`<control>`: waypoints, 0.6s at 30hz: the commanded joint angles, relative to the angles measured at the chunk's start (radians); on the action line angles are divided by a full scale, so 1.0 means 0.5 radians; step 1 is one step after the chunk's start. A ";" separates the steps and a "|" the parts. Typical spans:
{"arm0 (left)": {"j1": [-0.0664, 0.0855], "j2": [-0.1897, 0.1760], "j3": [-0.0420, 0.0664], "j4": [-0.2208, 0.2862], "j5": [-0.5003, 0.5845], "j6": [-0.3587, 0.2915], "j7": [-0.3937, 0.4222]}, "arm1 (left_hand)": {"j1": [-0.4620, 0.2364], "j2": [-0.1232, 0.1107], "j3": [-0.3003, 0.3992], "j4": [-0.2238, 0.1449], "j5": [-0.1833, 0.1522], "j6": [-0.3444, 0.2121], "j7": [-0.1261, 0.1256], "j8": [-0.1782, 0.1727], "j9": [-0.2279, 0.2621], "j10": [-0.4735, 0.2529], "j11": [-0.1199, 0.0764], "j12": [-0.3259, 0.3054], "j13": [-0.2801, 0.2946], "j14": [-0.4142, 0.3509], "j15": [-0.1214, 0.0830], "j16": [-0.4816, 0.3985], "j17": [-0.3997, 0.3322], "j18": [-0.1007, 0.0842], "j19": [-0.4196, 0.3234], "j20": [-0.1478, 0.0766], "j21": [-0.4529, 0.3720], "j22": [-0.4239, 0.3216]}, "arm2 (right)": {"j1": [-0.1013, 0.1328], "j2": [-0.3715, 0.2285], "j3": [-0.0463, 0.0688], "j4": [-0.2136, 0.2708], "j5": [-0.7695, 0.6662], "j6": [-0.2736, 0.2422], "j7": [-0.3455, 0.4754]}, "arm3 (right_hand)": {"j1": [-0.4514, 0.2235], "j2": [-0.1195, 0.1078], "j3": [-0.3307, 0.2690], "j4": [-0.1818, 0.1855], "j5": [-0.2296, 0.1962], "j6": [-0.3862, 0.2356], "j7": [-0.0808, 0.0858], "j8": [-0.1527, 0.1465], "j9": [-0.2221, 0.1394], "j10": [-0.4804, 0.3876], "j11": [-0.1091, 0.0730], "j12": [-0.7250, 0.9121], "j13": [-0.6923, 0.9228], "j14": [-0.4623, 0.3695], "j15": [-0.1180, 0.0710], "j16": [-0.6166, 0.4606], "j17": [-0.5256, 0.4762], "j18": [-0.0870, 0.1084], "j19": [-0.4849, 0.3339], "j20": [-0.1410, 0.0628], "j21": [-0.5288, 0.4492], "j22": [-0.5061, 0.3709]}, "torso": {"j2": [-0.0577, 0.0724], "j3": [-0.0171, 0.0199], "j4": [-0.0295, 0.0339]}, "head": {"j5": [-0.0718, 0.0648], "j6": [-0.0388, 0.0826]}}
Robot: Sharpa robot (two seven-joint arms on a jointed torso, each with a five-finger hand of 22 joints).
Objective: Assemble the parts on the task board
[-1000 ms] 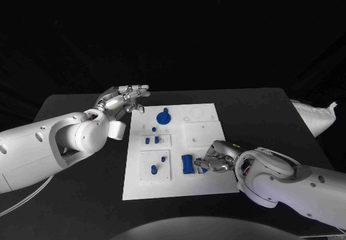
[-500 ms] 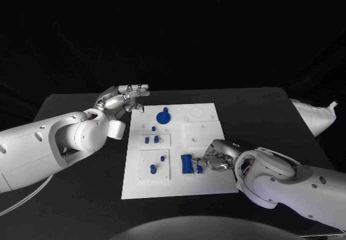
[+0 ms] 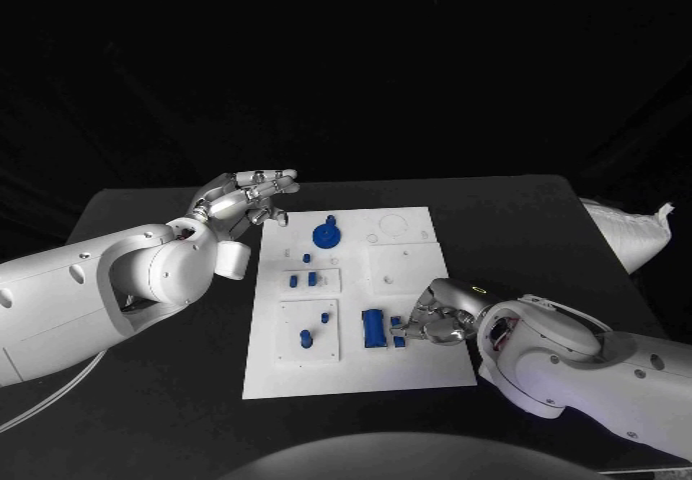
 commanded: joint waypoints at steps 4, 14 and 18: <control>0.001 0.002 0.001 0.001 -0.005 0.034 0.006 | -0.006 0.021 0.000 -0.008 0.013 -0.019 0.000 0.005 0.001 -0.013 0.001 0.012 0.002 -0.014 -0.001 -0.003 -0.002 0.037 0.007 0.008 -0.008 -0.002 | -0.002 -0.020 0.000 0.008 -0.028 0.033 0.115 | 0.077 0.004 -0.056 -0.011 -0.102 -0.016 0.003 0.008 0.006 0.043 0.012 -0.002 0.222 0.187 0.010 -0.008 0.425 0.009 0.029 0.010 -0.010 0.003 | 0.001 0.0007 -0.002 | -0.001 0.008; 0.001 0.004 0.001 -0.002 -0.005 0.034 0.003 | -0.006 0.021 0.000 -0.008 0.013 -0.019 0.000 0.005 0.001 -0.013 0.001 0.012 0.002 -0.014 -0.001 -0.003 -0.002 0.037 0.007 0.008 -0.008 -0.002 | -0.003 -0.022 0.000 0.004 -0.042 0.057 0.113 | 0.084 0.016 -0.078 -0.001 -0.122 -0.012 0.002 0.014 0.008 0.048 0.011 0.010 0.229 0.189 0.009 -0.004 0.432 0.007 0.033 0.010 -0.005 0.011 | 0.002 -0.0005 0.002 | -0.007 0.008; 0.001 0.004 0.001 -0.003 -0.005 0.033 0.002 | -0.006 0.021 0.000 -0.008 0.013 -0.019 0.000 0.005 0.001 -0.013 0.001 0.012 0.002 -0.014 -0.001 -0.003 -0.002 0.037 0.007 0.008 -0.008 -0.002 | -0.003 -0.023 0.000 -0.005 -0.051 0.105 0.099 | 0.086 0.022 -0.086 0.003 -0.129 -0.011 0.001 0.016 0.009 0.049 0.011 0.011 0.229 0.189 0.009 -0.004 0.432 0.007 0.033 0.010 -0.005 0.011 | 0.002 -0.0006 0.003 | -0.007 0.003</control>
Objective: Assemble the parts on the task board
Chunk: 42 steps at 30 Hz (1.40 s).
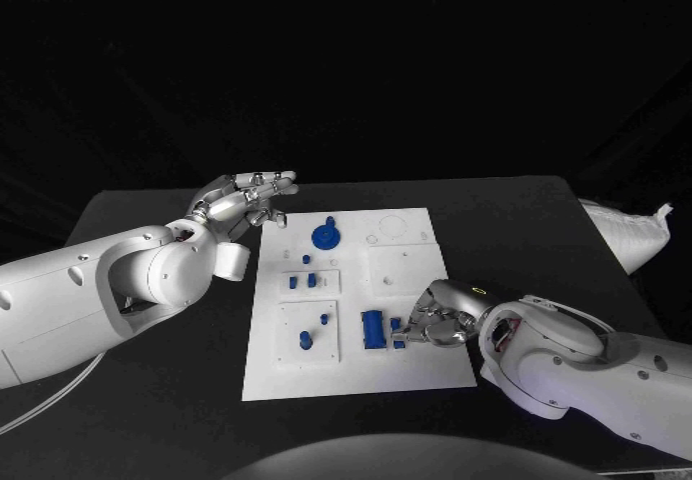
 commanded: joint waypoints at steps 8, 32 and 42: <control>0.001 0.001 0.001 -0.001 -0.005 0.032 0.005 | -0.005 0.024 0.003 -0.009 0.014 -0.021 0.000 0.005 0.001 -0.019 0.002 0.015 0.001 -0.016 -0.001 -0.005 -0.008 0.037 0.007 0.008 -0.009 -0.003 | -0.002 -0.001 -0.001 -0.011 -0.049 0.167 0.005 | 0.078 0.009 -0.073 -0.014 -0.099 -0.015 0.001 0.016 0.006 0.051 0.010 0.012 0.232 0.189 0.008 -0.003 0.435 0.006 0.035 0.009 -0.004 0.006 | -0.001 -0.0006 0.000 | 0.006 -0.013; -0.002 0.005 0.001 -0.008 -0.005 0.033 0.004 | -0.003 0.024 0.005 -0.010 0.014 -0.022 0.000 0.005 0.001 -0.020 0.002 0.017 0.001 -0.017 -0.001 -0.005 -0.010 0.037 0.007 0.008 -0.009 -0.004 | -0.005 0.084 0.000 -0.148 -0.054 0.189 0.048 | 0.125 0.038 -0.134 -0.015 -0.145 -0.014 -0.001 0.029 0.011 0.057 0.008 0.027 0.241 0.191 0.007 0.001 0.442 0.004 0.039 0.008 0.002 0.017 | -0.003 0.0005 0.001 | 0.025 -0.016; -0.008 0.005 0.000 -0.021 -0.005 0.038 0.006 | -0.006 0.024 0.004 -0.010 0.013 -0.024 0.000 0.005 0.001 -0.023 0.003 0.019 0.001 -0.019 -0.001 -0.006 -0.014 0.037 0.006 0.009 -0.010 -0.004 | 0.009 -0.021 0.013 -0.084 0.276 -0.103 0.333 | 0.116 -0.017 -0.243 0.055 -0.133 -0.169 0.054 -0.047 -0.021 -0.034 0.055 -0.230 0.128 0.166 0.042 -0.071 0.336 0.034 -0.017 0.033 -0.118 -0.126 | -0.013 -0.0039 -0.005 | 0.012 0.019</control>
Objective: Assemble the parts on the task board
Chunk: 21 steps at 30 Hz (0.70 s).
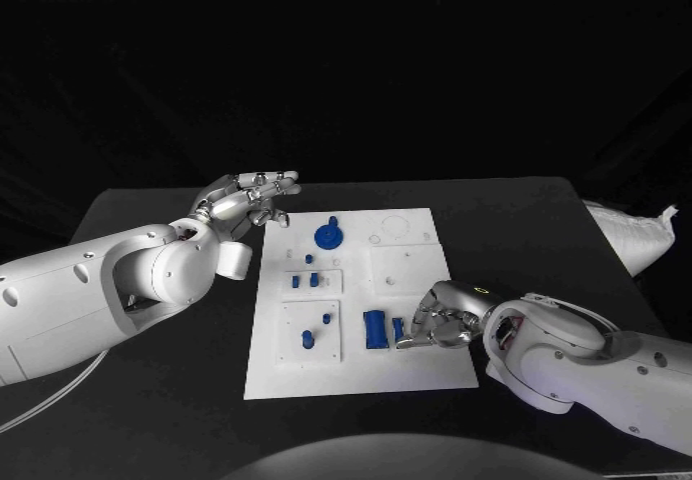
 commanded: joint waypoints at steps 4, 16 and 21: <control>-0.015 0.013 0.000 -0.031 -0.001 0.041 0.020 | -0.013 0.010 -0.004 -0.003 0.003 -0.012 0.000 0.007 0.001 -0.022 -0.004 0.014 0.001 -0.046 0.003 -0.032 -0.057 0.036 -0.004 0.011 -0.018 -0.006 | 0.068 -0.047 0.014 -0.069 0.755 -0.319 0.596 | 0.091 0.035 -0.013 -0.002 0.070 -0.146 0.055 -0.072 -0.028 -0.134 0.053 -0.366 -0.013 0.132 0.049 -0.127 0.205 0.069 -0.079 0.048 -0.189 -0.218 | -0.032 -0.0118 -0.011 | -0.015 0.047; -0.060 0.145 -0.001 -0.288 0.063 0.046 0.083 | -0.070 0.031 -0.176 0.056 -0.036 -0.011 0.003 0.024 0.000 -0.090 0.053 0.030 -0.042 -0.847 0.160 -1.274 -1.010 -0.003 -0.805 0.157 -0.702 -0.436 | 0.287 0.188 0.018 -0.691 2.293 -0.183 1.538 | 0.563 0.261 0.096 -0.249 0.088 -0.359 0.226 -0.221 -0.185 -0.838 0.258 -2.014 -1.339 -0.648 0.262 -2.084 -1.482 0.234 -0.773 0.249 -1.782 -1.632 | -0.153 -0.0580 -0.047 | -0.021 0.227; -0.073 0.250 -0.001 -0.469 0.117 0.019 0.129 | -0.040 0.058 -0.229 0.059 -0.035 -0.024 -0.001 -0.019 -0.002 -0.104 0.085 -0.082 -0.056 -0.835 0.227 -1.697 -1.222 0.034 -0.995 0.278 -0.931 -0.658 | 0.338 0.391 0.040 -1.039 2.600 -0.062 1.706 | 0.592 0.326 0.153 -0.356 0.056 -0.418 0.265 -0.216 -0.355 -0.837 0.333 -2.206 -1.925 -0.755 0.381 -2.669 -1.968 0.261 -0.854 0.410 -2.285 -2.024 | -0.191 -0.0623 -0.057 | -0.006 0.328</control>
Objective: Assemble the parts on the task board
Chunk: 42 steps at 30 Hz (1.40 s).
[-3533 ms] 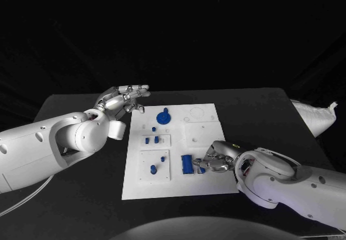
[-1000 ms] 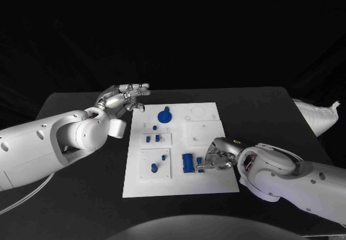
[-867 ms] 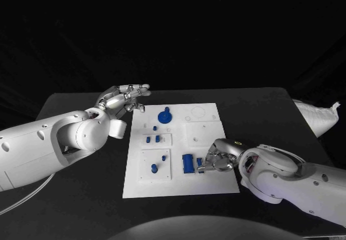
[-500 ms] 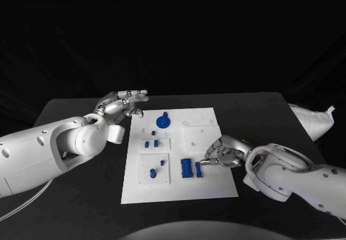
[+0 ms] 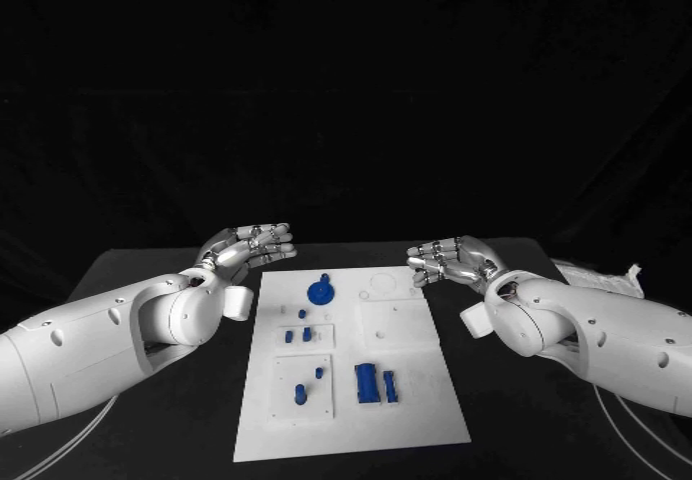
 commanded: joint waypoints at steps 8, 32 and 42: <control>-0.012 0.201 0.003 -0.277 0.112 -0.052 0.112 | 0.033 0.052 -0.081 -0.008 -0.004 -0.028 0.005 -0.060 -0.003 -0.030 0.047 -0.145 -0.004 0.056 0.058 -0.370 -0.188 0.047 -0.119 0.082 -0.137 -0.209 | 0.026 0.241 0.019 -0.411 0.619 0.251 0.430 | -0.149 0.046 -0.010 -0.205 -0.009 0.017 0.031 -0.009 -0.240 0.065 0.044 -0.038 -0.649 0.109 0.063 -0.426 -0.540 0.028 0.146 0.086 -0.408 -0.393 | -0.089 -0.0014 -0.004 | 0.044 0.136; -0.152 0.069 0.051 0.293 -0.171 -0.918 0.247 | -1.892 0.266 -0.483 -0.137 -0.335 -1.428 -0.378 -0.198 -0.135 -1.485 -0.293 -0.361 -0.129 -1.275 -0.246 -0.857 -0.435 -0.176 -1.208 -0.305 -0.276 -0.686 | 0.061 0.184 -0.120 0.199 0.836 -0.716 0.589 | -2.146 -0.151 0.160 -0.211 -0.205 -1.308 -0.368 -0.134 -0.484 -1.442 -0.263 -0.165 -0.922 -1.471 -0.179 -0.547 -0.825 -0.343 -1.396 -0.370 -0.527 -0.618 | -0.099 0.0529 0.038 | 0.078 0.211; -0.173 0.050 0.059 0.379 -0.207 -1.057 0.278 | -2.165 0.266 -0.650 -0.137 -0.335 -1.624 -0.378 -0.198 -0.135 -1.692 -0.293 -0.361 -0.129 -1.463 -0.246 -0.857 -0.435 -0.326 -1.359 -0.463 -0.276 -0.877 | 0.064 0.180 -0.134 0.259 0.873 -0.801 0.619 | -2.427 -0.151 0.160 -0.211 -0.205 -1.496 -0.368 -0.134 -0.484 -1.653 -0.263 -0.165 -0.922 -1.694 -0.179 -0.547 -0.825 -0.343 -1.614 -0.370 -0.527 -0.618 | -0.099 0.0529 0.038 | 0.078 0.211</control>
